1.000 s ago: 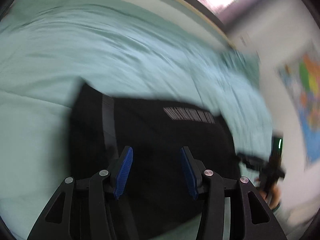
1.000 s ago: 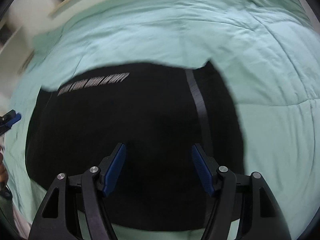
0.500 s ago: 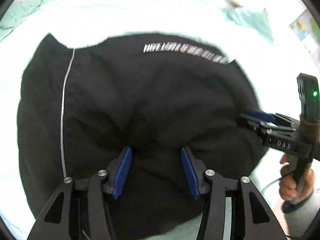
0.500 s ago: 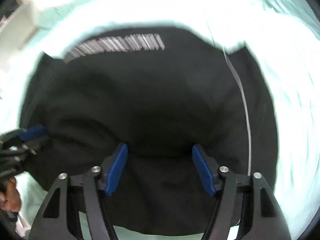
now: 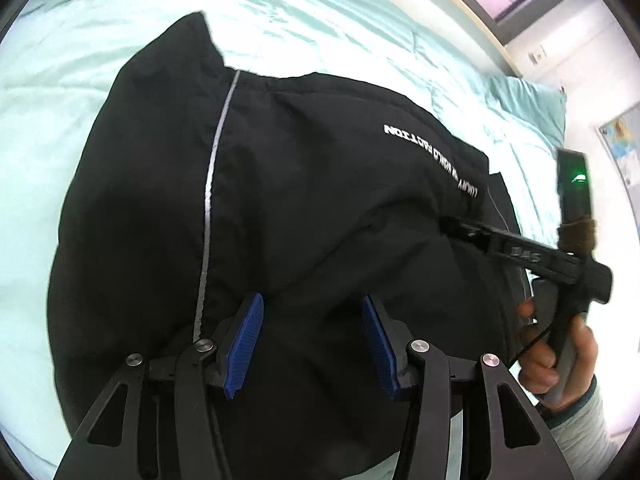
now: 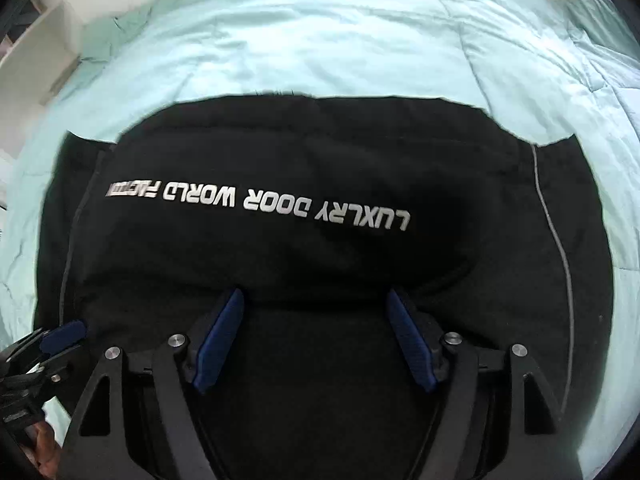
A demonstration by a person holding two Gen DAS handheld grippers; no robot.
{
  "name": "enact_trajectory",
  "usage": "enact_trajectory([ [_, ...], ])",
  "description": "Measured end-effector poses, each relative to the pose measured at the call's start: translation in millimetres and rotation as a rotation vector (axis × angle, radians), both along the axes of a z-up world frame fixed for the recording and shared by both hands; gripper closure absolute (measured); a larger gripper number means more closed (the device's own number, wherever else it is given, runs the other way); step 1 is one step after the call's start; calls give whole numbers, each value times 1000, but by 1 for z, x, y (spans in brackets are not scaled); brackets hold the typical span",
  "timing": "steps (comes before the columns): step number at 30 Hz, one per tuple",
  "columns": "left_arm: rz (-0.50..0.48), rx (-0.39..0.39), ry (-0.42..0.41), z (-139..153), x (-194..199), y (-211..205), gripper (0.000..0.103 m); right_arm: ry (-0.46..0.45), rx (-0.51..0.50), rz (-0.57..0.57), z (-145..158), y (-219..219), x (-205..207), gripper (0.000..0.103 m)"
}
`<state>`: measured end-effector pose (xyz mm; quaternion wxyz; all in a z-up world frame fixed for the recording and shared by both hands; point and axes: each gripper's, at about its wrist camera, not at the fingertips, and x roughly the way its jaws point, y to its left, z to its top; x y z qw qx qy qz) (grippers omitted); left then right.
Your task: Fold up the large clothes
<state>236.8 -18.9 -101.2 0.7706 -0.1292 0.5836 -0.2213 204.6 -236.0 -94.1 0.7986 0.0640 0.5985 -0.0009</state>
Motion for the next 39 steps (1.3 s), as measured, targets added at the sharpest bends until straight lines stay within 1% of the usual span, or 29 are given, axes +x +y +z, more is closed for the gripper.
enact_trajectory([
  [3, 22, 7, -12, 9, -3, 17, 50, -51, 65, -20, 24, -15, -23, 28],
  [5, 46, -11, -5, 15, -4, 34, 50, -93, 87, -40, 40, -29, -41, 27],
  [7, 75, -55, 21, 25, 5, 50, 50, -134, 80, -68, 56, -48, -63, 27],
  [9, 103, -33, 18, 34, 5, 65, 50, -157, 56, -101, 69, -70, -80, 26],
  [11, 120, -15, 10, 41, 5, 82, 49, -161, 31, -141, 72, -89, -95, 24],
  [13, 150, -3, 22, 46, 9, 95, 49, -152, 8, -195, 74, -117, -110, 22],
  [15, 193, 45, 49, 44, 13, 105, 49, -132, -3, -246, 71, -149, -118, 22],
  [17, 232, 62, 62, 40, 15, 118, 49, -111, -4, -284, 66, -169, -116, 22],
  [19, 250, 29, 88, 32, 17, 124, 49, -98, -22, -304, 59, -174, -114, 22],
  [23, 227, -33, 155, 8, 25, 106, 49, -66, -46, -306, 52, -190, -116, 22],
  [26, 225, -112, 206, -11, 24, 112, 48, -33, -45, -294, 41, -198, -117, 22],
  [29, 227, -172, 242, -26, 27, 118, 48, -5, -44, -279, 30, -199, -112, 22],
  [33, 193, -249, 278, -41, 34, 113, 42, 30, 2, -239, 11, -205, -103, 22],
  [34, 184, -264, 288, -47, 37, 111, 41, 39, 31, -232, 5, -210, -101, 21],
  [36, 167, -295, 303, -55, 41, 106, 37, 57, 90, -226, -4, -219, -97, 18],
  [37, 156, -310, 311, -60, 43, 104, 35, 66, 110, -225, -9, -223, -95, 15],
  [39, 135, -316, 321, -65, 45, 97, 33, 80, 147, -215, -16, -230, -91, 9],
])
